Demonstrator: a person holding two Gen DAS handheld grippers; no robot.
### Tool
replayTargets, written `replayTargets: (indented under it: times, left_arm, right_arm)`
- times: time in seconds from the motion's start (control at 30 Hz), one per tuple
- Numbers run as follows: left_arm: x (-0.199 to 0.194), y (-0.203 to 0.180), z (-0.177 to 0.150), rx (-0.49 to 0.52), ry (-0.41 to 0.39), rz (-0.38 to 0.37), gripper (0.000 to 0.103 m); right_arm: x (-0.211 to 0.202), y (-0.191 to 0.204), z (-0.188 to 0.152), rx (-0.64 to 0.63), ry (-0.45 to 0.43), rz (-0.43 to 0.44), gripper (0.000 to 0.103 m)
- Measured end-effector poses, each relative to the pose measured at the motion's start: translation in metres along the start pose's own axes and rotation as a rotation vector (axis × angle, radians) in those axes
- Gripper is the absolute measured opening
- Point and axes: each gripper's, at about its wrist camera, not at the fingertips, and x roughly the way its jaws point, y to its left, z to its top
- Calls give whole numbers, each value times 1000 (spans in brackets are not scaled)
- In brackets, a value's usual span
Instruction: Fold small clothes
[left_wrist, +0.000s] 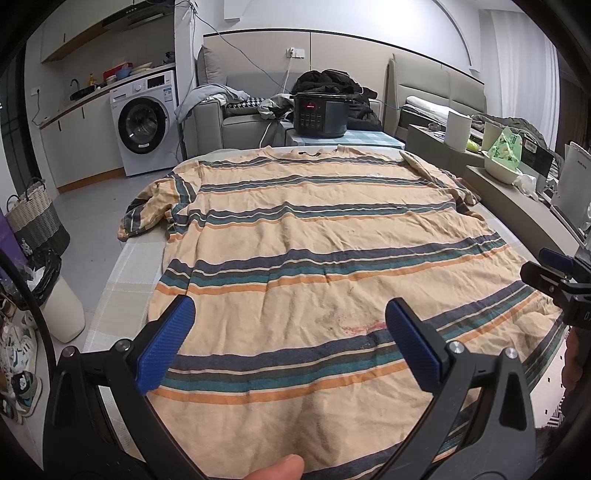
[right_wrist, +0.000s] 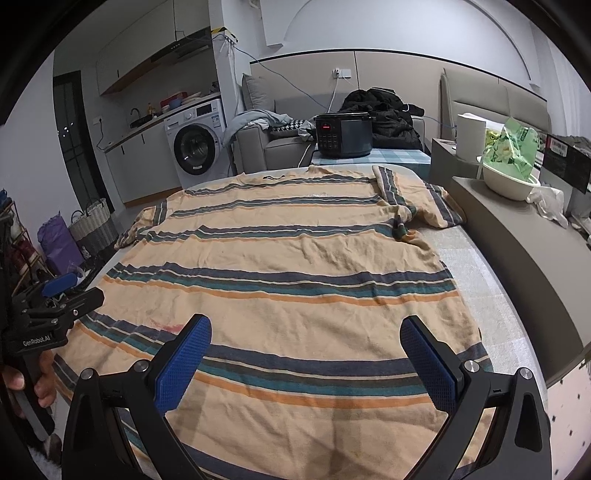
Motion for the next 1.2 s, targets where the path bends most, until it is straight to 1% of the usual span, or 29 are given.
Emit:
replayTargets:
  times: [0.27,0.43,0.87,1.07,1.2]
  left_arm:
    - [1,0,0,0,0,1,102]
    - [0,-1,0,3,-1,4,102]
    - [0,-2,-2,7,-6,5,102]
    - [2,1,-1,-6,0,-22,102]
    - [-1,1,4,3,-7,-6,102]
  right_arm:
    - [1,-1,1,15,5,5,103]
    - [2,-3,1,39,16,33,103]
    - [6,-6,0,44,23,36,103]
    - [7,-7,1,44,23,43,103]
    - [9,-8,3,58,24,55,103]
